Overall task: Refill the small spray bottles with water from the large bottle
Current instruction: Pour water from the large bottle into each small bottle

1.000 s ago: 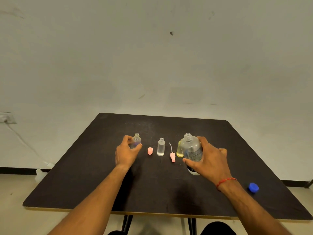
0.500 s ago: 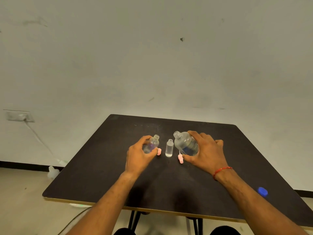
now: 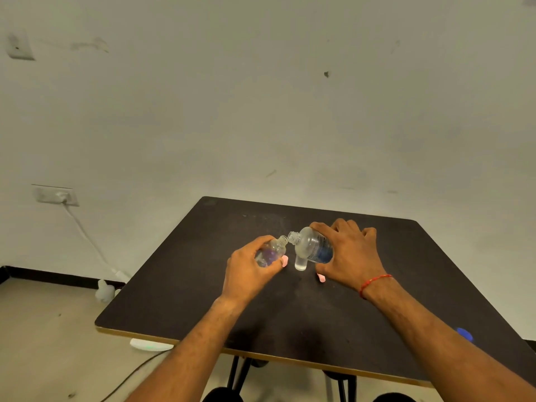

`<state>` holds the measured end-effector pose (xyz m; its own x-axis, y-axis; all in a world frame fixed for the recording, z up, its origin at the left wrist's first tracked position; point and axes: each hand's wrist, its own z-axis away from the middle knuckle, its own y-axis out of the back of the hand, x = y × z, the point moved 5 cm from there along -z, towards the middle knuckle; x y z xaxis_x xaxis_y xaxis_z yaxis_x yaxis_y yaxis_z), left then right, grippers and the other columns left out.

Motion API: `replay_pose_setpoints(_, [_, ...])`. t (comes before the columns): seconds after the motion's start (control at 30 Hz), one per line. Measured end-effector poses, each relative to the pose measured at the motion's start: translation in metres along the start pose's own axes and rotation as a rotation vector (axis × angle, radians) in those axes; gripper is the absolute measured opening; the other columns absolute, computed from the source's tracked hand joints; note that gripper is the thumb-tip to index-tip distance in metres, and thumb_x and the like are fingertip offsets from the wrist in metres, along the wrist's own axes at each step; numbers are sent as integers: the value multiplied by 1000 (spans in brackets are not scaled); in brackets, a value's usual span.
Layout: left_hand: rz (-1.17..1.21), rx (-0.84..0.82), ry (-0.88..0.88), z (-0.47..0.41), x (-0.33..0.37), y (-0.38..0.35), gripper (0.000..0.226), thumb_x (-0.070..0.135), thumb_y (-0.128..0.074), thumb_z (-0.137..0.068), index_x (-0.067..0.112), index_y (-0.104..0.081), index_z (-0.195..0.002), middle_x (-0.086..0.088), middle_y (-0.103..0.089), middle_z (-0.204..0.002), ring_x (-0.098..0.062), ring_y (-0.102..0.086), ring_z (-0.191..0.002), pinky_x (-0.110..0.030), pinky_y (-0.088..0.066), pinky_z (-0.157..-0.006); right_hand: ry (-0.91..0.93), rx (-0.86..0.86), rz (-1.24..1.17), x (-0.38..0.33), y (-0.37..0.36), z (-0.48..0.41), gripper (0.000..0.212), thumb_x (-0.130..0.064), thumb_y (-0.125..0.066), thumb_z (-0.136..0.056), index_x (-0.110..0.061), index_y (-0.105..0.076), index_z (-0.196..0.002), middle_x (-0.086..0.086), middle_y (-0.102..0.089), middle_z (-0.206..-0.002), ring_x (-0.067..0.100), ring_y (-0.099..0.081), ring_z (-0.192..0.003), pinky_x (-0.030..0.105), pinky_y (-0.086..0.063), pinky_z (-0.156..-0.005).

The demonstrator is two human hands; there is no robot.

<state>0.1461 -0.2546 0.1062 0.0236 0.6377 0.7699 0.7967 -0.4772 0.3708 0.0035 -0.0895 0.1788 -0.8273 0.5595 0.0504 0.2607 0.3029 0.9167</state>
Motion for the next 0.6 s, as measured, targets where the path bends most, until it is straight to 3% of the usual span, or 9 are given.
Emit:
replay_pose_setpoints(0.17, [-9, -8, -6, 2, -3, 2, 58, 69, -67, -72, 39, -64, -121, 26, -64, -105, 9, -64, -96, -1, -48, -78, 42, 12, 52, -4, 6, -3, 79, -60, -68, -71, -46, -33, -140, -6, -47, -111, 15, -44, -107, 40, -30, -90])
replay_pose_setpoints(0.33, [-5, -16, -1, 3, -2, 0, 67, 75, -63, -70, 36, -66, -124, 24, -65, -106, 12, -63, -95, 1, -45, -77, 76, 11, 107, -5, 11, -6, 80, -56, -69, -70, -44, -34, -140, -5, -45, -108, 16, -43, -106, 42, -32, -91])
replay_pose_setpoints(0.47, [-32, -26, 2, 3, -4, -2, 61, 67, -68, -74, 35, -67, -126, 22, -67, -109, 10, -64, -96, -1, -46, -78, 107, 10, 159, -6, 16, -10, 79, -52, -71, -70, -45, -33, -139, -5, -45, -109, 17, -42, -109, 45, -31, -94])
replay_pose_setpoints(0.6, [-36, -17, 6, 5, -2, -2, 51, 71, -66, -73, 49, -62, -119, 37, -63, -98, 16, -62, -96, 1, -45, -75, 140, 19, 211, -9, 20, -11, 77, -51, -71, -72, -44, -34, -139, -3, -47, -113, 18, -42, -111, 46, -30, -94])
